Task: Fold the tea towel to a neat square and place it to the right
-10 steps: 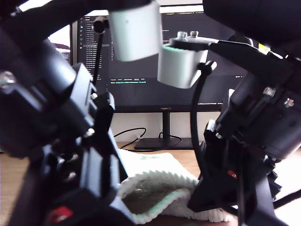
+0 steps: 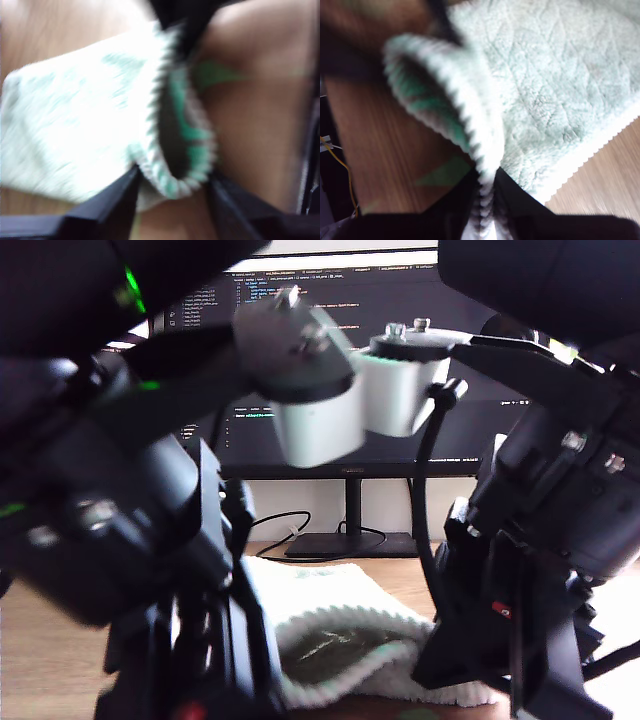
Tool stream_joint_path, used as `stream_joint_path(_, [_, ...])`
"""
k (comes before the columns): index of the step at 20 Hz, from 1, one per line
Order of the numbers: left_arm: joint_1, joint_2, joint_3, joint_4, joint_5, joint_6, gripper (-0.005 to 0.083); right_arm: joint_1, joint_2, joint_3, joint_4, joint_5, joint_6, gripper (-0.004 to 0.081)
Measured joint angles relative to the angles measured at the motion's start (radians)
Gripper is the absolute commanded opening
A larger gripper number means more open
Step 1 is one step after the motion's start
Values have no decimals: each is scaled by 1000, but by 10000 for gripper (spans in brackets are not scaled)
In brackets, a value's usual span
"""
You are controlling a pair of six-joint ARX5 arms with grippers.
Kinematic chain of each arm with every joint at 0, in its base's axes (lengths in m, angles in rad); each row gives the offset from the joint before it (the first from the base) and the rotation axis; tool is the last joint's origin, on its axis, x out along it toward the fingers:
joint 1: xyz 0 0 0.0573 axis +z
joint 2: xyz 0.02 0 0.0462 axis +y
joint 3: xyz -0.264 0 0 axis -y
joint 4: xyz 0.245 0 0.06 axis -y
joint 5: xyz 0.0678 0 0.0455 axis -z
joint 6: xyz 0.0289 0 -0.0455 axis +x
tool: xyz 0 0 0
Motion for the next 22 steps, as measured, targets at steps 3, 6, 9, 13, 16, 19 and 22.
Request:
stream_joint_path(3, [26, 4, 0, 9, 12, 28, 38, 0, 0, 0, 0, -2, 0, -13])
stream_joint_path(6, [25, 4, 0, -11, 14, 71, 20, 0, 0, 0, 0, -2, 0, -13])
stream_joint_path(9, [25, 2, 0, -41, 13, 76, -1, -13, 0, 0, 3, -3, 0, -13])
stream_joint_path(13, [24, -59, 0, -93, 7, 76, -20, -26, 0, 0, 8, -26, -1, -13])
stream_joint_path(16, [26, -140, 0, -127, 28, 51, -21, -28, 0, 0, 9, -51, -1, -13])
stream_joint_path(19, [37, -184, 0, -192, 84, -10, -21, -28, 0, 5, -21, -121, -2, -13])
stream_joint_path(22, [38, -214, 0, -238, 124, -30, -21, -28, 0, 58, -138, -180, -1, -13])
